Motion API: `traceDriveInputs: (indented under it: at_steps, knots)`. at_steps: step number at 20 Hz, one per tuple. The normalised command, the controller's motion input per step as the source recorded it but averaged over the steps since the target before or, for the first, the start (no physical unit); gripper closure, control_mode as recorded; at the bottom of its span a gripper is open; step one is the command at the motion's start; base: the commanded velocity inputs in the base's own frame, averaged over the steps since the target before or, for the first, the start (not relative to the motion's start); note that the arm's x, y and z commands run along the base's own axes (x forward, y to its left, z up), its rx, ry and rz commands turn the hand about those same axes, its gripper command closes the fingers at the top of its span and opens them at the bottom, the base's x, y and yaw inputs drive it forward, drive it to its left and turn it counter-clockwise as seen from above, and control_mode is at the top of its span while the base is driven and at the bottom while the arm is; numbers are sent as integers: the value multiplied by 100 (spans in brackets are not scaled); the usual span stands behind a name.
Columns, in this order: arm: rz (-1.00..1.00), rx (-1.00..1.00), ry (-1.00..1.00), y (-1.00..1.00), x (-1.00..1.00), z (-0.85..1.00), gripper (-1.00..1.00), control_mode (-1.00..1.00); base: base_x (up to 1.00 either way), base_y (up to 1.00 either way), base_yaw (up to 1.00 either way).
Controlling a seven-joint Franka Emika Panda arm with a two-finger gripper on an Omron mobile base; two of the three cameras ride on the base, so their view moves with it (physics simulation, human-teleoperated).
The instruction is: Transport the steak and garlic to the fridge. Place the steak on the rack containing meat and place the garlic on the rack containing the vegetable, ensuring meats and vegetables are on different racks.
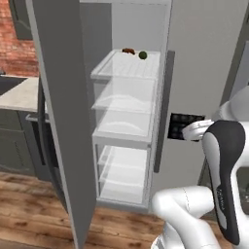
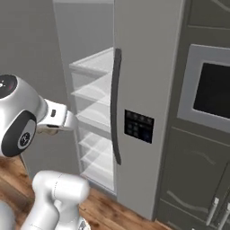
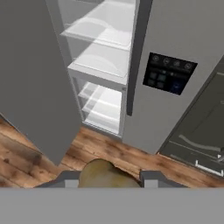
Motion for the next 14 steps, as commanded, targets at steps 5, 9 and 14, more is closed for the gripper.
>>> traceDriveInputs:
  at_steps: [5, 9, 14]
  knots:
    - [0, 0, 0, 0, 0, 0, 100, 100, 67, 11, -15]
    - [0, 0, 0, 0, 0, 0, 100, 100, 69, 44, -17]
    - [0, 0, 0, 0, 0, 0, 100, 100, 70, 55, -17]
